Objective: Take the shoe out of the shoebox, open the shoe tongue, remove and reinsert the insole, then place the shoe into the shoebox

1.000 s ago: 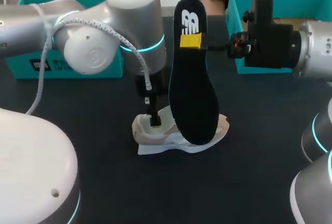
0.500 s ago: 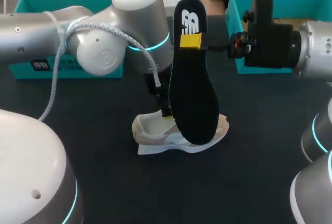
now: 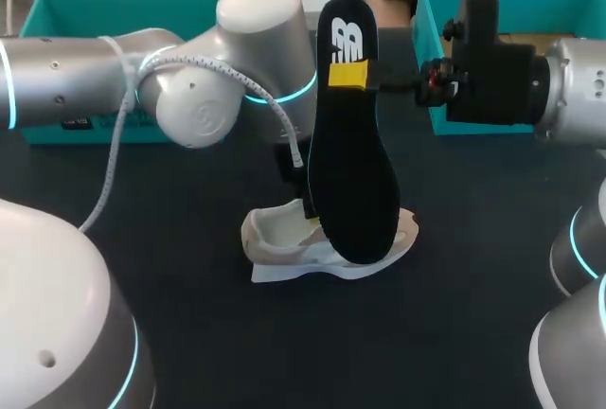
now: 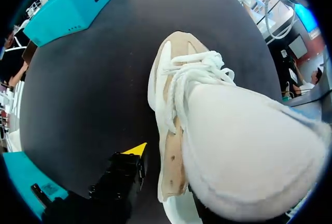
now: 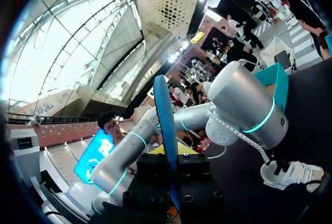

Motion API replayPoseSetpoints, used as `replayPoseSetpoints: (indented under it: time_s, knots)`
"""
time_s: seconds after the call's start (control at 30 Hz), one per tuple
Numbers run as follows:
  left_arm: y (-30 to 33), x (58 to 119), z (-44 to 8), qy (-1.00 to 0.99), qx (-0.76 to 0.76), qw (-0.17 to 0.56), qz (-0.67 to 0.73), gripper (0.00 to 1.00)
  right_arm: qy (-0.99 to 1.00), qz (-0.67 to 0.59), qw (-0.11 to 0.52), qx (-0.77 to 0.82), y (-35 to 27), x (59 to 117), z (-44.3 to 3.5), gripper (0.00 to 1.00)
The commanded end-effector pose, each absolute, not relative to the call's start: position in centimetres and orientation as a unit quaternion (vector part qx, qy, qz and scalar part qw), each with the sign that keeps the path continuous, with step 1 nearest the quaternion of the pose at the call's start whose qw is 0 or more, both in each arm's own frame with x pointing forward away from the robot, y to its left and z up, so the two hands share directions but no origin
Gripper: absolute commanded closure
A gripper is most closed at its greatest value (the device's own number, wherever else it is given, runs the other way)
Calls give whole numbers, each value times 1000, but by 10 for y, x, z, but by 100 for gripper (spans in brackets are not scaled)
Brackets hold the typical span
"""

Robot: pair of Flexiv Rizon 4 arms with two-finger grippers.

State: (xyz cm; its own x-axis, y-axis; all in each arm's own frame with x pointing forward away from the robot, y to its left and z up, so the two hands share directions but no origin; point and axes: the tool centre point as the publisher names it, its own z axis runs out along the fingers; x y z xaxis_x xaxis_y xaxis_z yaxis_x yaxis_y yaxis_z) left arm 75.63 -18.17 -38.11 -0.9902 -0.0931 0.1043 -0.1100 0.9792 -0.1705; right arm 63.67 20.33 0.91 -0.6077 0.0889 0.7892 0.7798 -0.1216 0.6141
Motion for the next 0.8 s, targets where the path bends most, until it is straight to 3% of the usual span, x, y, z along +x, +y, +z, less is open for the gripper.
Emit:
replayPoseSetpoints:
  time_s: [0.03, 0.07, 0.1, 0.23, 0.5, 0.8]
  knots:
    - [-190, 758, -391, -993, 50, 53, 88, 80, -608, -659, 261, -358, 208, 637, 9, 100]
    - [-190, 758, -392, -994, 49, 53, 87, 96, -608, -659, 261, -358, 208, 637, 9, 100]
    - [-191, 757, -392, -994, 46, 54, 87, 100, -608, -659, 261, -358, 208, 637, 9, 100]
    - [-189, 755, -391, -993, 13, 78, 83, 100, -608, -659, 261, -358, 208, 637, 9, 100]
    - [-185, 774, -364, -967, -129, 216, 47, 100, -608, -659, 261, -358, 208, 637, 9, 100]
    - [-180, 789, -328, -841, -414, 349, 8, 100, -608, -659, 261, -358, 208, 637, 9, 100]
